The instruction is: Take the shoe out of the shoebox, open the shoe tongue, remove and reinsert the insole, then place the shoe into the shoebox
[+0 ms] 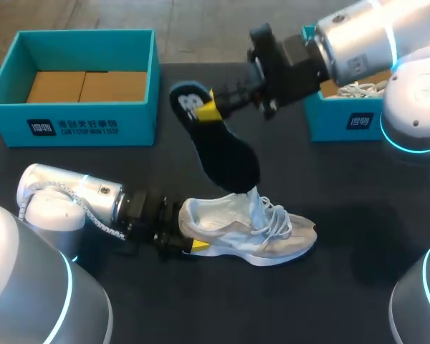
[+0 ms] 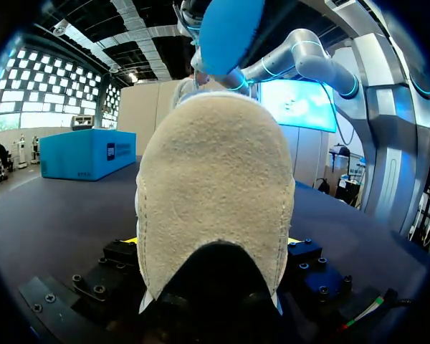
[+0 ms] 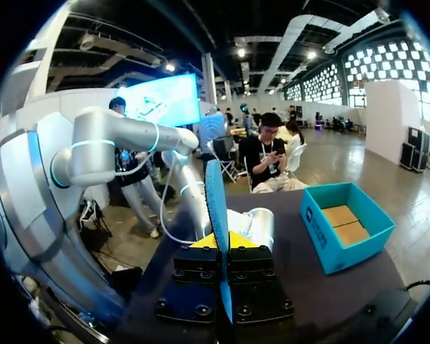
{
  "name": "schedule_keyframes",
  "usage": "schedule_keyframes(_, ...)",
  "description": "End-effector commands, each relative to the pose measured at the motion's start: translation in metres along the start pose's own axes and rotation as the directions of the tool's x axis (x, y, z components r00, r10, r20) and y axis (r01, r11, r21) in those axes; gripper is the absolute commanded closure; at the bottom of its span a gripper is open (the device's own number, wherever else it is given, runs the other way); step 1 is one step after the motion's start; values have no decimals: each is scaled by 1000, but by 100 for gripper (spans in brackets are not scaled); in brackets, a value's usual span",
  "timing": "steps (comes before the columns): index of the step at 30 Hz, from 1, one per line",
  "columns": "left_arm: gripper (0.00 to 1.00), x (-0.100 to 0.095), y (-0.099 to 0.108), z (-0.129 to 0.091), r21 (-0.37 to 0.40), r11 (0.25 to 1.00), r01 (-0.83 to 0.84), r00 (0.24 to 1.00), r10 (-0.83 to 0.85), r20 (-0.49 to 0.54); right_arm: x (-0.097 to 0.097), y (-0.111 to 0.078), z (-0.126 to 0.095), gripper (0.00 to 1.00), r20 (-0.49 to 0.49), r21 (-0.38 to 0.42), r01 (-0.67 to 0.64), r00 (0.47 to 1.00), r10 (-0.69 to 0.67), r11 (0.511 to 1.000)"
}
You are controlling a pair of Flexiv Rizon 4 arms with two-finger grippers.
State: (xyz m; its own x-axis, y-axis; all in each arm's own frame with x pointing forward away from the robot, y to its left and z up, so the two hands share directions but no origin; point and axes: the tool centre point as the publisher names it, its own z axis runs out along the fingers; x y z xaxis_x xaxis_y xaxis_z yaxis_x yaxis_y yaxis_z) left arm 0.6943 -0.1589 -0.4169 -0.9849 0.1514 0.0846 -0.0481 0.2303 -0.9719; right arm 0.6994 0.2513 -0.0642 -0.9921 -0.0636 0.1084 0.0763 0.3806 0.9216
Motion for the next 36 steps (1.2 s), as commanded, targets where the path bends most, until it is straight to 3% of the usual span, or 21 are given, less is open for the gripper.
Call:
schedule_keyframes(1,100,0,2,0,-1,1000,1,1000,-1,2,24,23,-24,100,135,10,-28,990,26,1000)
schedule_keyframes(9,100,0,2,0,-1,1000,1,1000,-1,2,60,60,-57,100,272,-54,-108,955,118,993)
schedule_keyframes(12,100,0,2,0,-1,1000,1,1000,-1,2,76,66,-70,100,325,-154,-145,927,188,978)
schedule_keyframes(13,100,0,2,0,-1,1000,1,1000,-1,2,82,65,-77,100,373,-154,-130,910,179,980)
schedule_keyframes(26,100,0,2,0,-1,1000,1,1000,-1,2,82,65,-77,100,373,-154,-130,910,179,980)
schedule_keyframes(29,100,0,2,0,-1,1000,1,1000,-1,2,78,66,-86,100,358,-230,-175,899,251,957)
schedule_keyframes(36,100,0,2,0,-1,1000,1,1000,-1,2,102,80,-119,100,350,-332,-197,883,314,923)
